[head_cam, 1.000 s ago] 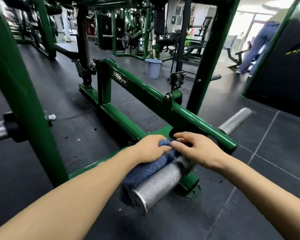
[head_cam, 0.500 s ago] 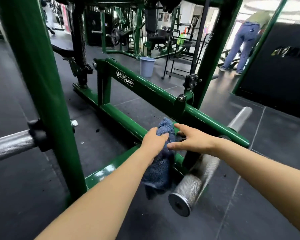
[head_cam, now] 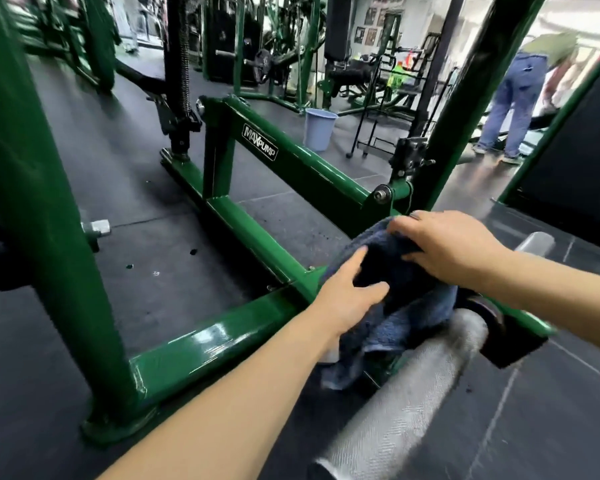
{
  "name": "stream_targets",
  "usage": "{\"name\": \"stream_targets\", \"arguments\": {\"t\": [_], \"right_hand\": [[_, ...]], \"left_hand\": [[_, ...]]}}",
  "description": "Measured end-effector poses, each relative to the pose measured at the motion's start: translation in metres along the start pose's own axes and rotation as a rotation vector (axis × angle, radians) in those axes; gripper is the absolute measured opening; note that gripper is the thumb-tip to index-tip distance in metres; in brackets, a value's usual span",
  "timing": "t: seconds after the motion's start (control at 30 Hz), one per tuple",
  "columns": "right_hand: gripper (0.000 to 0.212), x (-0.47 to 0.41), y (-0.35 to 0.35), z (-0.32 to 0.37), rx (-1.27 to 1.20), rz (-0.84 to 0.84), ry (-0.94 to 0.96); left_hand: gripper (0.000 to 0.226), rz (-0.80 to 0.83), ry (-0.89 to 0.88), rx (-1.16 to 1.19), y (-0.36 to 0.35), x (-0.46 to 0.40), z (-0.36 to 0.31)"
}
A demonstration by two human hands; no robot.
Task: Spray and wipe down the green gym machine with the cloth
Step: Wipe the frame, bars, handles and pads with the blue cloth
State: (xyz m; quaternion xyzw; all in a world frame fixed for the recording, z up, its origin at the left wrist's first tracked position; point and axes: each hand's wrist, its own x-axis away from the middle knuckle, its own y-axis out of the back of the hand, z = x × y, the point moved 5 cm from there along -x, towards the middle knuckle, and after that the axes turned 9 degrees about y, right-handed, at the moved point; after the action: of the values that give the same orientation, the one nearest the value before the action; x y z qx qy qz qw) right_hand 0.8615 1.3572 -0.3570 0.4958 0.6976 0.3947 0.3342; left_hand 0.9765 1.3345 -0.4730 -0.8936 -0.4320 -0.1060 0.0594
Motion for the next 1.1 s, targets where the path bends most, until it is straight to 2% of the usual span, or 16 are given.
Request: {"name": "stream_targets", "arguments": {"t": [0.07,0.13,0.2,0.3,0.4,0.53,0.6,0.63,0.7,0.77,0.83,0.93,1.0,1.1], "right_hand": [[0.043,-0.002,-0.006,-0.020,0.162,-0.078,0.104],[0.038,-0.010,-0.011,-0.025,0.157,-0.156,0.112],[0.035,-0.024,-0.023,-0.020,0.168,-0.151,0.130],[0.026,-0.046,-0.036,-0.004,0.220,-0.170,0.194],[0.022,-0.052,-0.040,0.009,0.168,-0.263,0.230],[0.025,-0.054,-0.058,0.025,0.184,-0.223,0.313],[0.029,-0.047,-0.070,0.028,0.143,-0.179,0.343],[0.029,-0.039,-0.075,0.029,0.139,-0.161,0.352],[0.026,-0.024,-0.084,0.029,0.161,-0.158,0.363],[0.022,-0.014,-0.083,0.024,0.188,-0.178,0.344],[0.018,-0.012,-0.072,0.016,0.183,-0.249,0.308],[0.011,-0.016,-0.048,0.002,0.191,-0.429,0.252],[0.015,-0.027,-0.032,-0.009,0.217,-0.522,0.169],[0.020,-0.041,-0.025,-0.014,0.209,-0.562,-0.005]], "left_hand": [[0.072,0.002,0.012,-0.051,-0.017,-0.013,-0.009],[0.079,-0.035,0.031,-0.140,-0.026,-0.023,-0.012],[0.082,-0.091,0.074,-0.193,-0.029,-0.029,-0.014],[0.073,-0.172,0.103,-0.183,-0.025,-0.040,-0.012],[0.063,-0.201,0.170,-0.107,-0.022,-0.054,0.003],[0.035,-0.237,0.278,0.065,-0.025,-0.063,0.030],[0.020,-0.172,0.338,0.148,-0.034,-0.049,0.028],[0.020,-0.107,0.370,0.145,-0.040,-0.046,0.030],[0.034,0.008,0.373,0.053,-0.045,-0.041,0.029],[0.053,0.011,0.301,-0.094,-0.048,-0.042,0.029],[0.048,-0.114,0.137,-0.210,-0.049,-0.042,0.017],[0.062,-0.325,-0.081,-0.192,-0.038,-0.046,-0.004],[0.067,-0.450,-0.195,-0.185,-0.023,-0.053,-0.019],[0.067,-0.550,-0.320,-0.212,-0.008,-0.065,-0.033]]}}
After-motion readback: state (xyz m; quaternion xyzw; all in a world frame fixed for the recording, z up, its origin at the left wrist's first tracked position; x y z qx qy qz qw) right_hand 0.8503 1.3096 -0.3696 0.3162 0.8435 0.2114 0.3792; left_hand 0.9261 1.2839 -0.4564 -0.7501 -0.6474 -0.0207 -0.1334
